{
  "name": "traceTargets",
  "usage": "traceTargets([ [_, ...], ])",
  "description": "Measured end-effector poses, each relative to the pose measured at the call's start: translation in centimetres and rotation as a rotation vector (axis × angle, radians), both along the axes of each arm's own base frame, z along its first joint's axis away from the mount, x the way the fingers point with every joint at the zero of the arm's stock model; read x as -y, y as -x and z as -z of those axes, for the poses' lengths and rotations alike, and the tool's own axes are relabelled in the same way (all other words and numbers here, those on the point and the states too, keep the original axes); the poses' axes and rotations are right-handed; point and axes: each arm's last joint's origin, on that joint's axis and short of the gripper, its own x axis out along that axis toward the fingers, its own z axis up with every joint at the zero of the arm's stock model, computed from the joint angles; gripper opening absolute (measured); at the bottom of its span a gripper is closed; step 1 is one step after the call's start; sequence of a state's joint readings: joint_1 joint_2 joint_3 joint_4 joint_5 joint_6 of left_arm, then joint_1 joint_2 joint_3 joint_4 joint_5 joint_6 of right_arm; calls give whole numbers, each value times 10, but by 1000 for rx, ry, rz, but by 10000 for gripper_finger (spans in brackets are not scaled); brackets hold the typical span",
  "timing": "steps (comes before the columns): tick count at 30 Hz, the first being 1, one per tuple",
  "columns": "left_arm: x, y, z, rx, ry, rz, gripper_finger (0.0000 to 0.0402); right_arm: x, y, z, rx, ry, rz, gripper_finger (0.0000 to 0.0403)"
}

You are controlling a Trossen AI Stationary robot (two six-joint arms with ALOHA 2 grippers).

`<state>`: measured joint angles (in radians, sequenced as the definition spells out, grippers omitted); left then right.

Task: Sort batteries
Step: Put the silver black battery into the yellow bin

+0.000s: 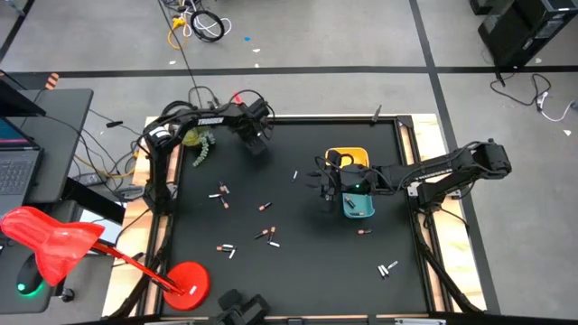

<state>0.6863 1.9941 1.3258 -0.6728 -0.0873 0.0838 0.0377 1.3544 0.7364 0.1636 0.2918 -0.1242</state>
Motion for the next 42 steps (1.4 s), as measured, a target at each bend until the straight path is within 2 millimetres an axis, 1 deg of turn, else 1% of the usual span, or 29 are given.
traceTargets([
  [6, 17, -11, 0, -46, -27, 35, 150, -1, 0, 0, -1, 4, -4, 150],
  [9, 30, -18, -2, -46, -24, 61, 154, -1, 0, 0, -2, 4, -4, 150],
  [11, 42, -25, -7, -26, -15, 89, 155, -1, 0, 0, -5, 5, -5, 150],
  [14, 58, -34, -21, 33, -34, 139, 155, -1, 0, 0, -7, 6, -5, 150],
  [17, 63, -36, -34, 65, -96, 147, 155, 0, 0, 0, -7, 5, -1, 150],
  [19, 61, -37, -38, 69, -147, 136, 155, 0, 0, 0, -4, 4, 0, 150],
  [21, 55, -35, -40, 75, -181, 115, 155, 0, 0, 0, 1, -1, -4, 150],
  [28, 20, -23, -39, 126, -229, 21, 155, -6, -1, -1, 18, -16, -30, 150],
  [35, -9, -3, -39, 179, -185, -71, 155, -8, -1, -2, 19, -16, -38, 150],
  [38, -13, 1, -36, 182, -171, -90, 155, -8, -1, -2, 21, -11, -40, 150],
  [42, -12, 3, -31, 172, -159, -89, 155, -8, -1, -2, 21, -7, -42, 150],
])
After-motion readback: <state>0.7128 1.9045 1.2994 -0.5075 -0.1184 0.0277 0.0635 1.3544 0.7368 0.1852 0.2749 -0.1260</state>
